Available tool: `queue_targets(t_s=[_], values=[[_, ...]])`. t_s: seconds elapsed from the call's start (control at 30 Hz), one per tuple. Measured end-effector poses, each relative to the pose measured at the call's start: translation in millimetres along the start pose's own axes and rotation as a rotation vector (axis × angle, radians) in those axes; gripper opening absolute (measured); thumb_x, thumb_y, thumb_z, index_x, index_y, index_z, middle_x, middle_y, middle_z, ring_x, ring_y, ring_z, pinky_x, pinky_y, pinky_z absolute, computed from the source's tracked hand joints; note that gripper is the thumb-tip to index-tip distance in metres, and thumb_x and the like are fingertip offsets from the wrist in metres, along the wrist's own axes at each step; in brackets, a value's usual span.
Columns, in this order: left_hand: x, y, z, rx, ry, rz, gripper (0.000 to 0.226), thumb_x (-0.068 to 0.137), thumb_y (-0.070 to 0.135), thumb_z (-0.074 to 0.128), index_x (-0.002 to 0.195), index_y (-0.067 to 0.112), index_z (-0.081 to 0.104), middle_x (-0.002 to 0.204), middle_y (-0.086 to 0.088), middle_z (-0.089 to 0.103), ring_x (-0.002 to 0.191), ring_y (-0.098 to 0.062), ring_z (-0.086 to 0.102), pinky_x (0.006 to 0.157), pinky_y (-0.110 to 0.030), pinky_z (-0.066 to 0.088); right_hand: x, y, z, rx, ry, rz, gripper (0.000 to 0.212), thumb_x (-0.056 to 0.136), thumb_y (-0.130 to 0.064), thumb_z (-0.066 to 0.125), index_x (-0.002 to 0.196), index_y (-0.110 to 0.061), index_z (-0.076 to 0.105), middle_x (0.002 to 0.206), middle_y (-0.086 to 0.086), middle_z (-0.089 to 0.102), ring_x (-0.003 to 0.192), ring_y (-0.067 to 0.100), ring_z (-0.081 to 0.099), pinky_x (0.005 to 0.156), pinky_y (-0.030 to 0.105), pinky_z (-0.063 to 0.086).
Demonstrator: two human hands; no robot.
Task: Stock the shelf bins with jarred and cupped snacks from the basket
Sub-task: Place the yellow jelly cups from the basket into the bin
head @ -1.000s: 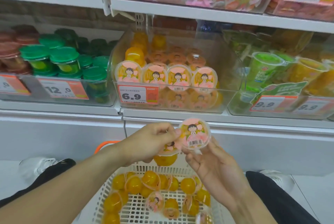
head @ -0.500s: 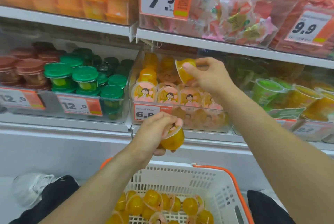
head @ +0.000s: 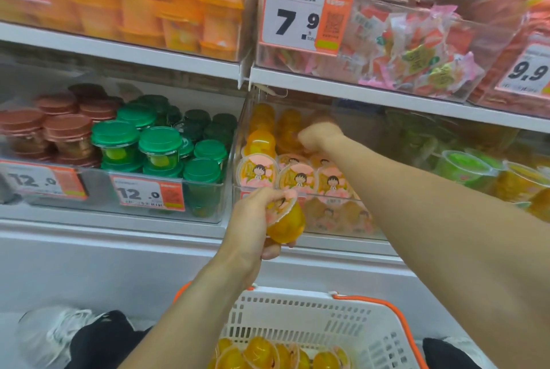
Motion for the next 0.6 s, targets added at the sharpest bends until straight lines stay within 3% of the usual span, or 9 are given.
queue_targets(t_s=[0.1,0.23,0.33,0.43,0.5,0.57,0.6], values=[[1.6,0.0,-3.1,-0.026,0.011,-0.004,0.032,0.082,0.036,0.063,0.1,0.009,0.065,0.081,-0.018,0.06,0.054,-0.025,0.054,0.04,-0.017,0.02,6.0,-2.7,-2.8,-0.046,0.068,-0.009,0.025,0.095,-0.021,0.055,0.113,-0.005,0.063,0.116,0.014,0.064,0.089,0.026,0.058,0.073,0.03,0.047],[1.0,0.1,0.2,-0.051,0.002,0.01,0.025,0.093,0.027,0.054,0.102,0.006,0.064,0.076,-0.018,0.061,0.052,-0.025,0.054,0.038,-0.019,0.021,3.7,1.6,-3.1,-0.012,0.127,-0.03,0.031,0.091,-0.025,0.063,0.114,-0.005,0.063,0.11,0.013,0.066,0.097,0.03,0.064,0.073,0.032,0.05],[0.7,0.4,2.7,-0.057,0.012,0.039,0.028,0.095,0.022,0.05,0.111,0.002,0.062,0.071,-0.019,0.06,0.054,-0.027,0.055,0.037,-0.02,0.024,-7.9,11.9,-9.9,0.093,0.188,-0.064,0.032,0.088,-0.027,0.068,0.112,-0.006,0.066,0.102,0.01,0.068,0.091,0.028,0.064,0.07,0.031,0.048],[-2.0,4.1,5.2,-0.087,0.028,0.076,0.022,0.096,0.018,0.053,0.108,0.001,0.059,0.076,-0.018,0.062,0.06,-0.029,0.058,0.037,-0.024,0.033,-29.3,16.1,-27.9,0.222,0.316,-0.162,0.024,0.086,-0.022,0.068,0.102,-0.005,0.073,0.096,0.007,0.073,0.089,0.022,0.068,0.074,0.026,0.051],[-5.8,8.9,7.8,-0.134,0.028,0.112,0.013,0.097,0.013,0.055,0.103,0.003,0.058,0.083,-0.016,0.062,0.064,-0.025,0.059,0.039,-0.028,0.042,-53.5,15.7,-38.8,0.324,0.359,-0.231,0.013,0.087,-0.02,0.067,0.096,-0.013,0.073,0.089,-0.001,0.071,0.078,0.009,0.066,0.068,0.015,0.049],[-9.2,14.1,10.1,-0.17,0.028,0.162,0.011,0.096,0.01,0.056,0.106,0.005,0.059,0.094,-0.017,0.064,0.072,-0.025,0.064,0.047,-0.034,0.052,-83.9,15.4,-43.2,0.419,0.365,-0.308,0.003,0.088,-0.021,0.067,0.089,-0.021,0.071,0.082,-0.01,0.069,0.072,-0.001,0.062,0.061,0.005,0.044],[-10.0,15.6,10.5,-0.175,0.028,0.198,0.014,0.096,0.009,0.058,0.109,0.006,0.061,0.1,-0.017,0.066,0.079,-0.026,0.065,0.053,-0.038,0.057,-99.1,17.1,-42.9,0.475,0.369,-0.341,0.004,0.089,-0.021,0.067,0.087,-0.022,0.071,0.078,-0.012,0.069,0.069,0.0,0.062,0.061,0.007,0.046]])
Point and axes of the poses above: each hand's wrist, its own x-axis towards the middle knuckle, its own z-axis out of the palm, y = z × x, the point moved 6 cm from there along x, towards the middle knuckle
